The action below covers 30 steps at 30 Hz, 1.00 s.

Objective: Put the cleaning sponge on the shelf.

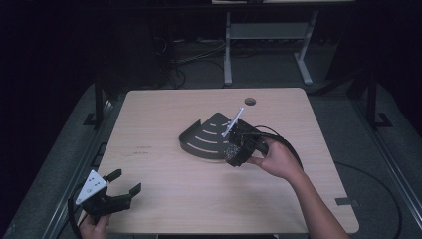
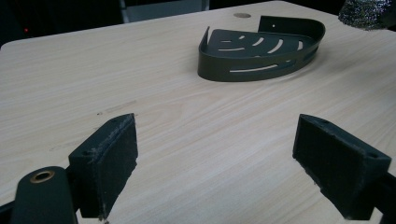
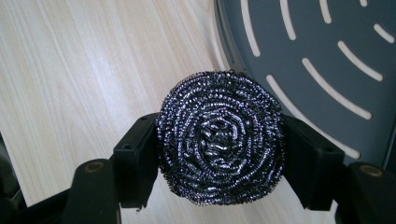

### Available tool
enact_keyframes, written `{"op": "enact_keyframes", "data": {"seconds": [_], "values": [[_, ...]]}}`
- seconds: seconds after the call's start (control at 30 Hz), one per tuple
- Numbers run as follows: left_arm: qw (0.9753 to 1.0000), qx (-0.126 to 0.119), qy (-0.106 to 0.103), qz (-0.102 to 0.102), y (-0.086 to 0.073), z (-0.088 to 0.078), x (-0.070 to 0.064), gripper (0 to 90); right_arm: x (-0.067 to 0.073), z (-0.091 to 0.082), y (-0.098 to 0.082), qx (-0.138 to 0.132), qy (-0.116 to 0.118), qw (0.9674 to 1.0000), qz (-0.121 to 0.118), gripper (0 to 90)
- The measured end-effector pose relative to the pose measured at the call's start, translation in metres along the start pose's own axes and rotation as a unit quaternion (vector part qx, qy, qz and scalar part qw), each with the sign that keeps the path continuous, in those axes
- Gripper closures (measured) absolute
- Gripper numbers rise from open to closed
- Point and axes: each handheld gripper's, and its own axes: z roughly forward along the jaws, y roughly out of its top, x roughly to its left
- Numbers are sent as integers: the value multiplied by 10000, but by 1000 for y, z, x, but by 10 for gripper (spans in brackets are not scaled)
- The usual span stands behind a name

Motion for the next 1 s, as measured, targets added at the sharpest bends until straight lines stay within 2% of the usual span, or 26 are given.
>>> {"op": "enact_keyframes", "data": {"seconds": [0.17, 0.4, 0.63, 0.77, 1.0], "values": [[10000, -14, -7, 1, 0, 0, 0, 132, -5, -1, 5, -56, 98, 9999, 31, 331], [10000, -2, -15, -13, 0, 1, 0, 132, -11, 1, 15, 65, -14, 10000, 22, 331], [10000, -12, -7, -10, 0, 0, 1, 132, -15, 4, 25, 117, -17, 9999, 28, 331], [10000, -13, -6, 2, 1, 1, 1, 132, -22, 8, 32, 142, -39, 9999, 89, 331], [10000, -15, -16, -20, 0, 0, 1, 132, -35, 20, 41, 115, 87, 9996, 226, 331]]}}
